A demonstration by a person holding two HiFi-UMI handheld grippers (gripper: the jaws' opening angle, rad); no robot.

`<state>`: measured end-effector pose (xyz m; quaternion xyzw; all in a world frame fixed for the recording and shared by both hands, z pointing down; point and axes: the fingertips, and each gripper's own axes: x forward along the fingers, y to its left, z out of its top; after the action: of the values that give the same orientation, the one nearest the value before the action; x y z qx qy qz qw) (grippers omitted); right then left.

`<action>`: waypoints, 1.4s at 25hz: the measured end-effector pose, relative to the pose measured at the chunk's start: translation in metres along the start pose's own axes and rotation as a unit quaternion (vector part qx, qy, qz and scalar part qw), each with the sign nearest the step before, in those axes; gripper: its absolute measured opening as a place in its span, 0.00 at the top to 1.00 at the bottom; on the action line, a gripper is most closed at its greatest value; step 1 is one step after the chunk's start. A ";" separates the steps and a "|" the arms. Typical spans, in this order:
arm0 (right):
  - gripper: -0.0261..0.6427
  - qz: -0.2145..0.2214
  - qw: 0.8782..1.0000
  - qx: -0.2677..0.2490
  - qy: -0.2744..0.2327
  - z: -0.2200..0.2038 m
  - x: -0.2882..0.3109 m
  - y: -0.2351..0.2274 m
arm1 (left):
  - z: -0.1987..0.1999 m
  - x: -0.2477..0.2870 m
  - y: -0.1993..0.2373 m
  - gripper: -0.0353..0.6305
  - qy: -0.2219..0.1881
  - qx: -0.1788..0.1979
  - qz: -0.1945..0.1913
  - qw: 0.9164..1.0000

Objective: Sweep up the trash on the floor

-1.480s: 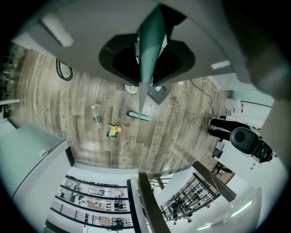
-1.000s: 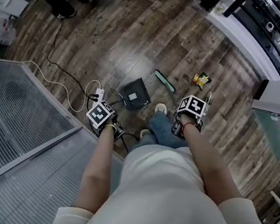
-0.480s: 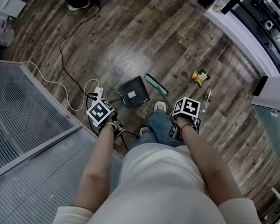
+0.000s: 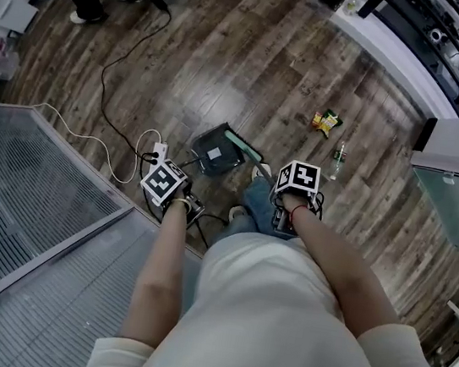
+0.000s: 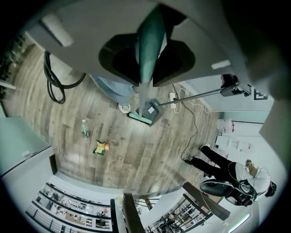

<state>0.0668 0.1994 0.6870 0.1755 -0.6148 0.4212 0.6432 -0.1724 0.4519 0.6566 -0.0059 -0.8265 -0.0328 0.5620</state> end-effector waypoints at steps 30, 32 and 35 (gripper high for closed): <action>0.81 0.046 0.998 -0.017 0.051 -0.057 -0.005 0.037 | 0.003 0.003 0.002 0.80 -0.001 0.005 -0.007 1.000; 0.81 0.049 0.998 -0.012 0.047 -0.058 -0.007 0.035 | 0.004 0.003 0.002 0.80 -0.001 0.006 -0.008 1.000; 0.81 0.056 0.998 0.001 0.042 -0.059 -0.013 0.032 | 0.005 0.003 0.001 0.80 0.001 0.007 -0.008 1.000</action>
<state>0.0819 0.2576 0.6552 0.1235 -0.5956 0.4645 0.6437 -0.1778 0.4526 0.6573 0.0048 -0.8263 -0.0314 0.5623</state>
